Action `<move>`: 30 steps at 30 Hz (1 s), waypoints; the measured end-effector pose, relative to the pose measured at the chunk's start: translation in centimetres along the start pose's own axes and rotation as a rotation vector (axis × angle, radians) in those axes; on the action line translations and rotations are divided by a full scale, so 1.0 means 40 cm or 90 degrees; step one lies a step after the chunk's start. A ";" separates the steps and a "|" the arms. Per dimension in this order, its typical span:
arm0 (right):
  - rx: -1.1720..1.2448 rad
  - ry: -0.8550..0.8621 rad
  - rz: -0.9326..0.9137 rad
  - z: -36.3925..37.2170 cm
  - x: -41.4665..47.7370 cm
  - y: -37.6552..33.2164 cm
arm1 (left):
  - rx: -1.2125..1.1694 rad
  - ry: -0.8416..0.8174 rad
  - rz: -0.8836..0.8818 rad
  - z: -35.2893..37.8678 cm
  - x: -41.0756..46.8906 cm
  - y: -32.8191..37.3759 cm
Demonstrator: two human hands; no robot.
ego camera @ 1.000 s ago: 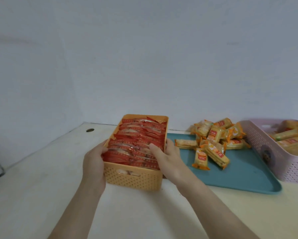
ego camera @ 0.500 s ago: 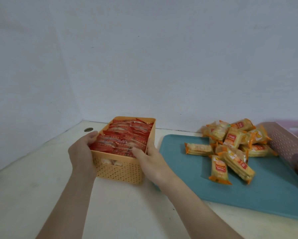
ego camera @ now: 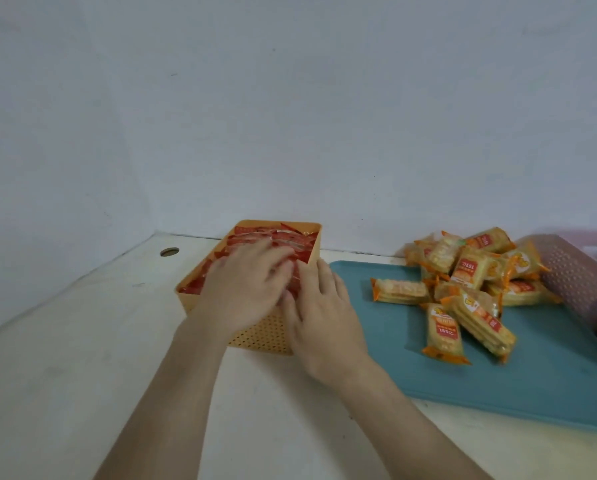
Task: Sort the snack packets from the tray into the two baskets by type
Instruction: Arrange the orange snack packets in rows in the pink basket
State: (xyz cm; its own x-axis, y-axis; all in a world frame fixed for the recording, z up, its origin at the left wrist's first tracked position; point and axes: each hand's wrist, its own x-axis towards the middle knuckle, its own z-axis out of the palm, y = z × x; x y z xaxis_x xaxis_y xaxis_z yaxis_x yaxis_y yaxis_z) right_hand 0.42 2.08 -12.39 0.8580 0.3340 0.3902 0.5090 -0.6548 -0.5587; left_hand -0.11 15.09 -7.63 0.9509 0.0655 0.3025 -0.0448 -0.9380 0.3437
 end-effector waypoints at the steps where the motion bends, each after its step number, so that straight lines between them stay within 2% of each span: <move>1: -0.038 0.006 0.002 -0.019 -0.008 -0.003 | 0.054 -0.106 -0.014 0.006 0.000 0.017; 2: -0.068 -0.010 0.012 -0.036 -0.016 -0.002 | 0.085 -0.187 -0.043 0.008 -0.002 0.021; 4: -0.119 -0.047 0.020 -0.085 -0.034 0.019 | 0.115 -0.216 -0.060 0.008 -0.010 0.023; 6: -0.160 -0.058 0.036 -0.139 -0.055 0.055 | 0.161 -0.147 -0.042 0.003 -0.020 0.026; 7: -0.176 -0.050 0.056 -0.177 -0.070 0.082 | 0.169 -0.073 -0.014 0.006 -0.027 0.043; 9: -0.217 -0.036 0.084 -0.235 -0.086 0.130 | 0.068 0.080 0.087 0.018 -0.044 0.086; 10: -0.251 -0.030 0.091 -0.266 -0.099 0.153 | -0.025 0.099 0.142 0.027 -0.060 0.127; 12: -0.295 -0.008 0.112 -0.331 -0.134 0.196 | -0.164 0.032 0.221 0.072 -0.094 0.230; 13: -0.309 -0.005 0.130 -0.347 -0.138 0.205 | -0.169 -0.018 0.247 0.101 -0.107 0.259; 17: -0.427 0.060 0.210 -0.460 -0.215 0.301 | -0.050 -0.142 0.351 0.256 -0.134 0.425; 21: -0.461 0.061 0.357 -0.547 -0.265 0.427 | 0.081 -0.209 0.323 0.351 -0.141 0.523; 24: -0.481 0.089 0.333 -0.557 -0.281 0.479 | 0.104 -0.225 0.257 0.375 -0.141 0.535; 26: -0.512 0.131 0.277 -0.566 -0.293 0.503 | 0.130 -0.194 0.214 0.376 -0.132 0.553; 30: -0.526 0.145 0.265 -0.582 -0.292 0.471 | 0.210 -0.051 0.165 0.352 -0.072 0.558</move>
State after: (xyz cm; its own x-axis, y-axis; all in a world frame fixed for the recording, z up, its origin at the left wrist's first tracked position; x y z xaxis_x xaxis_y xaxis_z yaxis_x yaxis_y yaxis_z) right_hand -1.61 -29.93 -10.44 0.8812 -0.1168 0.4581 -0.1184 -0.9926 -0.0254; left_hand 0.48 -10.81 -13.37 0.9425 -0.2016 0.2665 -0.1976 -0.9794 -0.0418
